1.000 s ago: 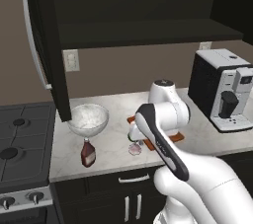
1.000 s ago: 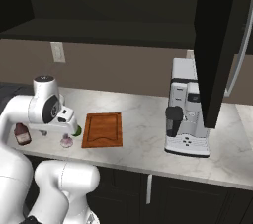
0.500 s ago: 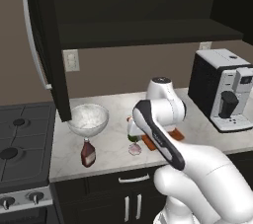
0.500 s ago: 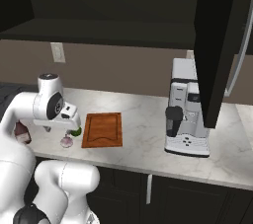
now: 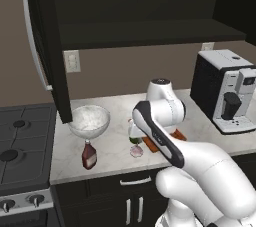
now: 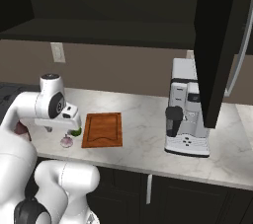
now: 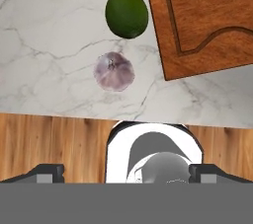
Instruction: Open the cabinet. Place the bowl and condiment on the counter. Then place the lime and garlic on the cutting board.
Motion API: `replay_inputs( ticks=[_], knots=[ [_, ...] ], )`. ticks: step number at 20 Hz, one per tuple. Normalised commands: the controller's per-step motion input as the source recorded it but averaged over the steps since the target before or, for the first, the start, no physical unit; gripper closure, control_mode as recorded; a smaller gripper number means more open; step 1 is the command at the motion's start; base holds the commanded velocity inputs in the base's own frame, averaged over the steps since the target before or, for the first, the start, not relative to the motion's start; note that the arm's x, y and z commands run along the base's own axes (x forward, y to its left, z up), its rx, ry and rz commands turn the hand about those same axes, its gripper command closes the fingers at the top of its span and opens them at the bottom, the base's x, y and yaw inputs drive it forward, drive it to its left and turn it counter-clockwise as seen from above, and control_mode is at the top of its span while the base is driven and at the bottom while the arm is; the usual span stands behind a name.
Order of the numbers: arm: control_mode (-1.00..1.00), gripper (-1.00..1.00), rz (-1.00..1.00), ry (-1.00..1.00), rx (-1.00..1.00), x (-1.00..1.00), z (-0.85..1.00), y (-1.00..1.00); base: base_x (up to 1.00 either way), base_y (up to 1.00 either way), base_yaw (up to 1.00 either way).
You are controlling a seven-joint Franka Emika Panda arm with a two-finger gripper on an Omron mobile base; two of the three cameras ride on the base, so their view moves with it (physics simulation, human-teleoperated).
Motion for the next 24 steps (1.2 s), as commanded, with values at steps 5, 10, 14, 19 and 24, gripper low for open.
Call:
replay_inputs(
  ticks=[5, 10, 14, 19, 24],
  knots=[
    [-1.0, -1.0, 0.0, 0.01, -0.01, 0.02, -0.14, 0.0, 0.0, 0.0, 0.0],
    [-1.0, -1.0, 0.0, 0.0, 0.0, 0.09, -0.01, 0.0, 0.0, 0.0, 0.0],
    [-1.0, -1.0, 0.0, 0.0, 0.0, 0.14, 0.0, 0.04, 0.0, 0.0, 0.0],
    [-1.0, -1.0, 0.0, 0.0, 0.0, 0.16, 0.0, 0.05, 0.0, 0.0, 0.0],
    [-1.0, -1.0, 0.0, 0.0, 0.0, 0.16, -0.03, 0.04, 0.0, 0.0, 0.0]
  ],
)
